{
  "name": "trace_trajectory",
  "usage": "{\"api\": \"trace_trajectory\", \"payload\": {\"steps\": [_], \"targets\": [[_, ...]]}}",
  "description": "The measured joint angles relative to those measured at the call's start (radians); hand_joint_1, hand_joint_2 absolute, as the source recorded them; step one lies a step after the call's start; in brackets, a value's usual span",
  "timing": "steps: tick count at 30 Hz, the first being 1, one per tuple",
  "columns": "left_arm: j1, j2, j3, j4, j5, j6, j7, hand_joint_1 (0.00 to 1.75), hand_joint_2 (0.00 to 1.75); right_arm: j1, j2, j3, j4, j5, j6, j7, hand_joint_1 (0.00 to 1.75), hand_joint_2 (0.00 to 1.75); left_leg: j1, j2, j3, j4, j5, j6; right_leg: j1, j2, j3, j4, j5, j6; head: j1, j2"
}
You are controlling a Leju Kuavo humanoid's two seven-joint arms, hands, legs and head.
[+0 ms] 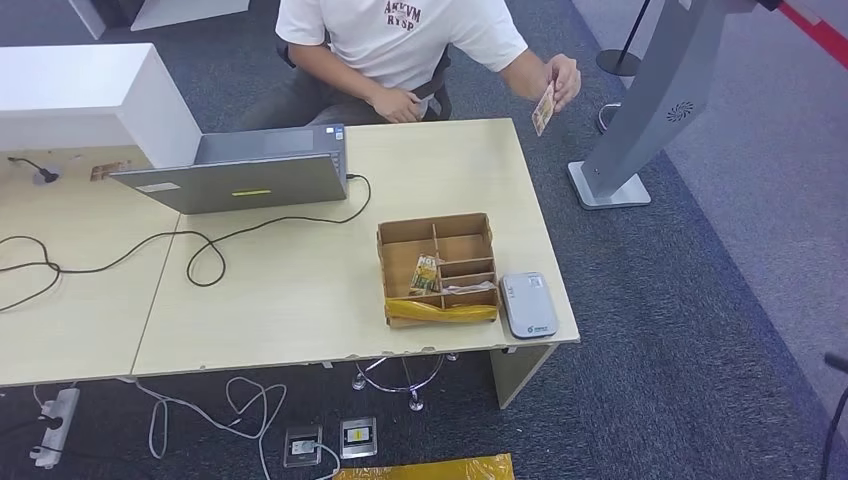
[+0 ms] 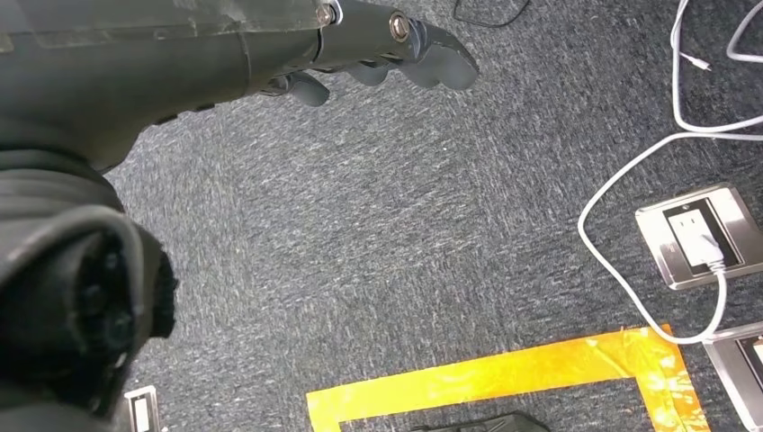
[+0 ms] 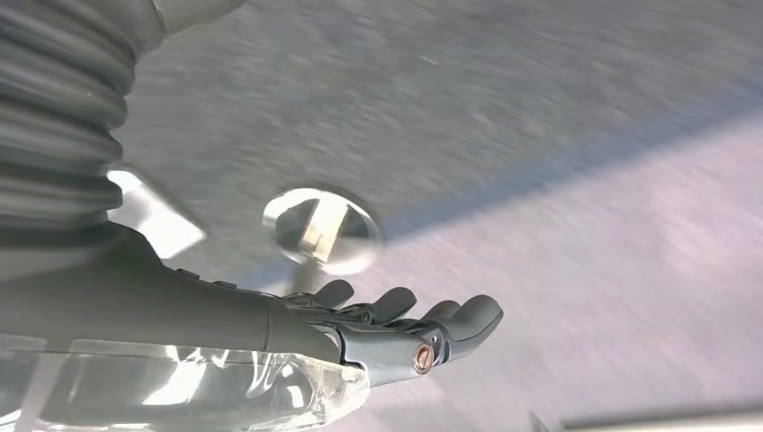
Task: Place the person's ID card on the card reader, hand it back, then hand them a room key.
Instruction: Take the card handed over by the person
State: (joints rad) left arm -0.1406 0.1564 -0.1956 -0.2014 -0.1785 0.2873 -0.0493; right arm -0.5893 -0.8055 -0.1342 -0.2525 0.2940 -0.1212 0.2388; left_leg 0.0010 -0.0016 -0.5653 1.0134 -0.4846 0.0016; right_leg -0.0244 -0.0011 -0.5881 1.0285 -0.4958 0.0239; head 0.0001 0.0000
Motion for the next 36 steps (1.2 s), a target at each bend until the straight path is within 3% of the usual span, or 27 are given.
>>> {"api": "trace_trajectory", "payload": {"steps": [6, 10, 13, 17, 21, 27, 36], "targets": [[0.0, 0.0, -0.016, 0.0, -0.009, 0.016, -0.018, 0.0, 0.0, -0.177, -0.077, 0.001, -0.027, 0.042, -0.003, -0.054, 0.0, 1.75, 0.0, -0.002, -0.002, 0.0, 0.001, 0.001, 0.0, -0.003, 0.0, 0.001, 0.0, 0.0, 0.0, 0.0], [-0.002, 0.0, -0.021, 0.0, -0.019, 0.04, -0.05, 0.0, 0.0, -0.316, -0.083, 0.016, -0.055, 0.1, 0.0, -0.178, 0.0, 1.75, 0.0, 0.0, -0.003, 0.0, 0.001, 0.001, 0.0, -0.001, -0.001, 0.002, 0.0, 0.0, -0.001, 0.0], [-0.005, 0.0, -0.024, -0.002, -0.026, 0.054, -0.092, 0.0, 0.0, -0.45, -0.073, 0.061, -0.088, 0.172, 0.013, -0.316, 0.0, 1.75, 0.0, -0.001, -0.003, 0.0, 0.002, 0.001, 0.0, -0.002, 0.0, 0.003, 0.0, 0.0, -0.001, 0.0], [-0.007, -0.001, -0.037, -0.007, -0.036, 0.058, -0.13, 0.0, 0.0, -0.603, -0.037, 0.16, -0.15, 0.223, 0.027, -0.391, 0.0, 1.75, 0.002, -0.005, -0.003, 0.0, 0.004, -0.001, 0.002, -0.005, 0.0, 0.003, 0.0, 0.0, 0.0, 0.0], [-0.006, -0.003, -0.048, -0.009, -0.037, 0.058, -0.146, 0.0, 0.0, -0.678, 0.013, 0.261, -0.208, 0.223, 0.031, -0.421, 0.0, 1.75, 0.002, -0.007, -0.003, 0.0, 0.004, -0.001, 0.002, -0.007, 0.0, 0.003, 0.0, 0.0, 0.0, 0.0], [-0.009, -0.003, -0.072, -0.012, -0.032, 0.052, -0.154, 0.0, 0.0, -0.717, 0.106, 0.406, -0.303, 0.201, 0.046, -0.412, 0.0, 1.75, 0.003, -0.006, -0.002, 0.0, 0.005, -0.001, 0.003, -0.006, -0.001, 0.003, 0.0, -0.001, 0.0, 0.0], [-0.024, 0.004, -0.102, -0.014, -0.034, 0.031, -0.153, 0.0, 0.0, -0.717, 0.21, 0.548, -0.394, 0.214, 0.075, -0.395, 0.0, 1.75, 0.003, -0.007, -0.003, 0.0, 0.005, -0.001, 0.003, -0.007, -0.001, 0.003, 0.0, -0.001, 0.0, 0.0]]}}
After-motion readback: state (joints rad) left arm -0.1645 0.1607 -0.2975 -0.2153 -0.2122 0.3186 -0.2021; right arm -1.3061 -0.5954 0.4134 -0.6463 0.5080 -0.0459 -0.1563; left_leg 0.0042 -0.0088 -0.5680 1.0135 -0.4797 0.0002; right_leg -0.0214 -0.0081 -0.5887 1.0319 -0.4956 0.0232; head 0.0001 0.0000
